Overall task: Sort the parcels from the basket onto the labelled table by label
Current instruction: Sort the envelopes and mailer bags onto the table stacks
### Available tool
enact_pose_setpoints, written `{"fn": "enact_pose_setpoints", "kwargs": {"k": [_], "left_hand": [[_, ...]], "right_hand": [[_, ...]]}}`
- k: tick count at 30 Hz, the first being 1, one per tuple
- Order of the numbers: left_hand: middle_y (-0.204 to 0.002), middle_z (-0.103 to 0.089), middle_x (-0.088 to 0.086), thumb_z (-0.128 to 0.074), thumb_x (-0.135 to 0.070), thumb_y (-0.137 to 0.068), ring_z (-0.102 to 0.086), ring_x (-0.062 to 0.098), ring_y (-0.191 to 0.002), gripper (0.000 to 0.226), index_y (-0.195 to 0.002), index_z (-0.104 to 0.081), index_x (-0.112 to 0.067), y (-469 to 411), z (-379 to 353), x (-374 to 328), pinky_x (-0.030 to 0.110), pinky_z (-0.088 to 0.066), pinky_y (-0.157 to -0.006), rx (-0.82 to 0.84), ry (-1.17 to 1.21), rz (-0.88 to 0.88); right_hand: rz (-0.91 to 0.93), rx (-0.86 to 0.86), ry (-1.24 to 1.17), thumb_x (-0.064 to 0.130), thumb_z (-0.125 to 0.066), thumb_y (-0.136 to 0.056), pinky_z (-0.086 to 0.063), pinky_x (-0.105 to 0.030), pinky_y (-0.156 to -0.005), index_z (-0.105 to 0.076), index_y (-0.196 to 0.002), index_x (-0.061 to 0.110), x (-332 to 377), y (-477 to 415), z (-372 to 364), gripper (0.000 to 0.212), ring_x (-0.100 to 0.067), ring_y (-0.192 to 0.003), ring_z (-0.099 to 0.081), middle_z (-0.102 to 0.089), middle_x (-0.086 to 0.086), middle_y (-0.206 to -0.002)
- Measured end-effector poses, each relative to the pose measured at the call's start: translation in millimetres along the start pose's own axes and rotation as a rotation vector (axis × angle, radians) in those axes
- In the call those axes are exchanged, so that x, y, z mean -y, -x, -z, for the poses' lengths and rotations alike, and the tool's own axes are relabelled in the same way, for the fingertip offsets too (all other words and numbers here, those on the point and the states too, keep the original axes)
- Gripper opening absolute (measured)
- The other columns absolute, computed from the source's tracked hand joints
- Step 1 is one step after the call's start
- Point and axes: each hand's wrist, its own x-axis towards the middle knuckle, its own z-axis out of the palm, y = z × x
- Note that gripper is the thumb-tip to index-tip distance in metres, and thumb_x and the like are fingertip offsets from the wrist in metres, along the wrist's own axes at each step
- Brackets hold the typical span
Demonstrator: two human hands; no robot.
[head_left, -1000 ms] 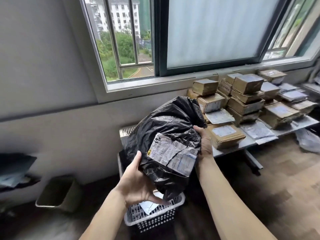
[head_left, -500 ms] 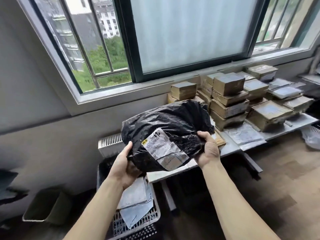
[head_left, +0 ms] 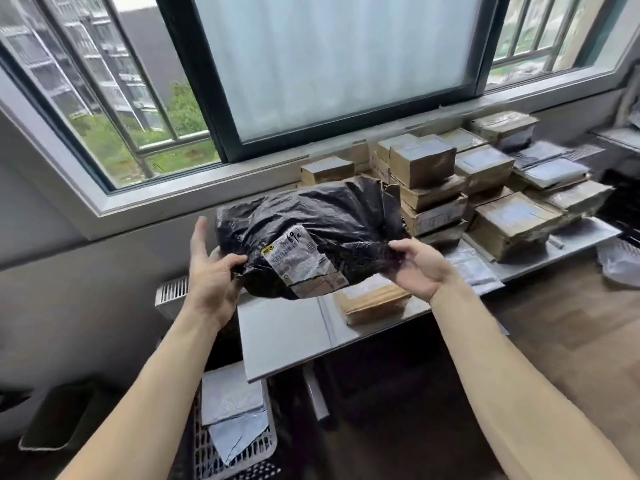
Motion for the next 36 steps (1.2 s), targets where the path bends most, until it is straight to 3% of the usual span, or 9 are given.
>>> {"fn": "enact_pose_setpoints", "kwargs": {"k": [2,5,8,11,16,20,26,30,36], "left_hand": [[-0.126,-0.071,0.003,-0.047,0.021,-0.091,-0.071,0.019,-0.093,0.080,-0.144,-0.057,-0.038,-8.8,-20.9,-6.8,0.025,-0.060,-0.071,0.041,-0.044,-0.036],[-0.091,-0.076,0.000,-0.047,0.018,-0.093,-0.066,0.009,-0.063,0.066,-0.140,-0.064,-0.026,-26.6,-56.4,-15.0,0.019,-0.056,-0.059,0.026,-0.032,-0.052],[-0.096,-0.076,0.002,-0.054,0.006,-0.098,-0.068,0.009,-0.066,0.051,-0.140,-0.062,-0.021,-49.1,-84.8,-17.0,0.021,-0.057,-0.062,0.030,0.067,-0.047],[-0.109,-0.075,0.005,-0.065,0.004,-0.095,-0.071,0.013,-0.082,0.049,-0.138,-0.061,-0.017,-78.9,-101.7,-3.5,0.023,-0.059,-0.071,0.014,0.081,-0.064],[-0.121,-0.070,0.016,-0.064,0.017,-0.087,-0.070,0.027,-0.098,0.054,-0.130,-0.065,-0.017,-125.6,-107.6,56.4,0.041,-0.059,-0.094,-0.097,-0.012,0.028],[-0.111,-0.070,0.014,-0.061,0.019,-0.084,-0.068,0.031,-0.100,0.058,-0.135,-0.063,-0.010,-148.2,-97.2,119.4,0.046,-0.055,-0.101,-0.122,-0.148,0.147],[-0.107,-0.072,0.016,-0.058,0.017,-0.084,-0.065,0.027,-0.086,0.055,-0.119,-0.070,-0.023,-171.8,-93.2,156.9,0.044,-0.057,-0.087,-0.120,-0.234,0.241],[-0.096,-0.069,0.008,-0.053,0.014,-0.086,-0.059,0.019,-0.072,0.048,-0.116,-0.069,-0.020,-195.5,-108.1,150.2,0.031,-0.050,-0.070,-0.115,-0.326,0.202],[-0.127,-0.065,0.017,-0.058,0.005,-0.091,-0.067,0.030,-0.100,0.034,-0.108,-0.067,-0.023,-173.1,-112.8,190.6,0.035,-0.055,-0.079,-0.279,-0.437,0.271]], "right_hand": [[0.108,-0.035,-0.037,-0.011,-0.038,-0.098,-0.062,-0.034,-0.057,-0.060,-0.103,0.007,21.4,-13.5,-2.2,0.029,-0.030,-0.080,-0.072,-0.071,-0.020,-0.100],[0.275,-0.084,0.042,-0.018,-0.041,-0.096,-0.059,-0.029,-0.055,-0.058,-0.112,0.018,52.4,-32.2,-8.7,0.043,-0.029,-0.089,-0.069,-0.068,-0.018,-0.116],[0.455,-0.112,0.156,-0.022,-0.045,-0.092,-0.060,-0.031,-0.069,-0.058,-0.127,0.030,78.2,-51.5,-12.4,0.064,-0.030,-0.107,-0.067,-0.063,-0.016,-0.132],[0.531,-0.187,0.247,-0.024,-0.049,-0.088,-0.059,-0.033,-0.084,-0.062,-0.125,0.034,91.9,-73.5,-7.5,0.071,-0.026,-0.112,-0.068,-0.064,-0.014,-0.128],[0.416,-0.374,0.417,-0.013,-0.061,-0.072,-0.052,-0.050,-0.107,-0.073,-0.112,0.034,69.2,-124.0,27.5,0.063,-0.032,-0.128,-0.059,-0.063,-0.022,-0.133],[0.289,-0.471,0.594,-0.022,-0.053,-0.083,-0.053,-0.041,-0.086,-0.066,-0.129,0.014,26.1,-139.4,58.2,0.060,-0.026,-0.099,-0.064,-0.070,-0.011,-0.110],[0.153,-0.443,0.784,-0.017,-0.056,-0.086,-0.050,-0.031,-0.071,-0.062,-0.108,0.014,-1.8,-138.6,86.7,0.038,-0.015,-0.083,-0.061,-0.069,-0.007,-0.102],[0.154,-0.360,0.875,-0.015,-0.059,-0.085,-0.052,-0.033,-0.078,-0.061,-0.101,0.018,4.7,-155.7,94.6,0.036,-0.018,-0.089,-0.062,-0.070,-0.006,-0.101],[0.114,-0.299,0.935,-0.009,-0.057,-0.087,-0.049,-0.032,-0.075,-0.063,-0.105,0.018,13.3,-181.7,107.7,0.033,-0.022,-0.088,-0.064,-0.070,-0.001,-0.098]]}}
